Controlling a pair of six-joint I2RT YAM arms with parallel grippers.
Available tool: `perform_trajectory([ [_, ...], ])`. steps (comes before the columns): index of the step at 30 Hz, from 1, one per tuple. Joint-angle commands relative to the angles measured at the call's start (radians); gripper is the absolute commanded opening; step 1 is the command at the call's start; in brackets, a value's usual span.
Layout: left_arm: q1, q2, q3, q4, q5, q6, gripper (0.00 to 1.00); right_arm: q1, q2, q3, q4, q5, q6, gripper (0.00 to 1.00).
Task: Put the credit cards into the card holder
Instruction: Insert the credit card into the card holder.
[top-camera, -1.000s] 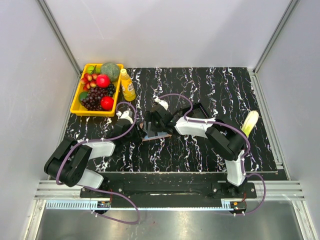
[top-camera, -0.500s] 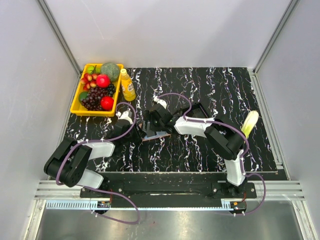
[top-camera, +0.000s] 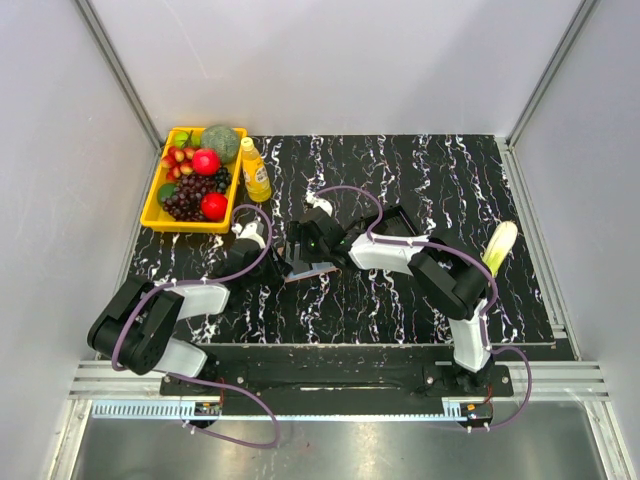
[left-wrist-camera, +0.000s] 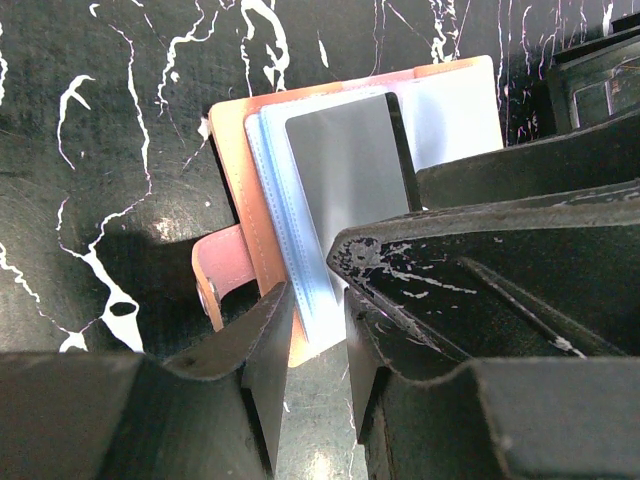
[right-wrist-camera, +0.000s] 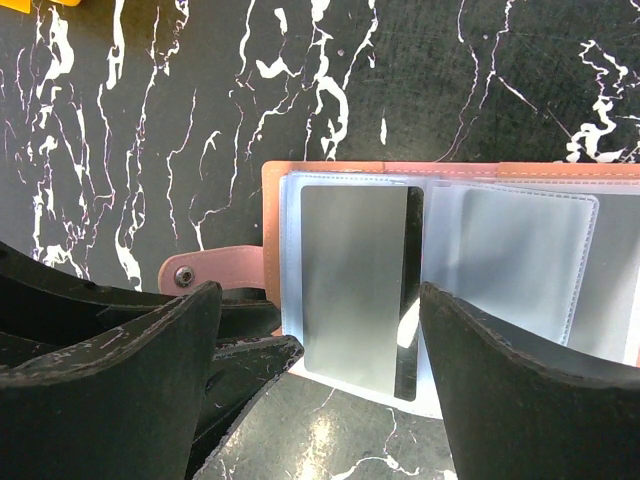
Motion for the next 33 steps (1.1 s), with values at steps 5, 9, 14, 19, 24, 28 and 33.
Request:
perform_trajectory([
  [5,-0.003,-0.011,0.024,0.05,0.026,0.021,0.33,0.079,0.013,0.039,-0.007,-0.226,-0.003,0.9],
  [9,-0.001,-0.005,0.034,0.01,0.003,0.024,0.33,0.044,0.005,0.025,-0.1,-0.134,-0.027,0.9],
  [14,-0.003,0.02,0.044,-0.013,-0.01,0.033,0.33,0.021,-0.007,0.014,-0.139,-0.09,-0.067,0.92],
  [19,-0.001,0.039,0.053,-0.021,-0.01,0.035,0.33,0.011,-0.013,0.026,-0.196,0.003,-0.12,0.93],
  [24,-0.003,0.047,0.057,-0.019,-0.004,0.036,0.33,-0.021,-0.029,0.013,-0.216,0.038,-0.144,0.93],
  [28,-0.003,0.056,0.057,-0.013,0.002,0.036,0.33,-0.042,-0.046,0.0,-0.226,0.063,-0.156,0.94],
  [33,-0.003,0.063,0.057,-0.01,0.008,0.041,0.33,-0.058,-0.043,0.017,-0.24,0.06,-0.218,0.94],
])
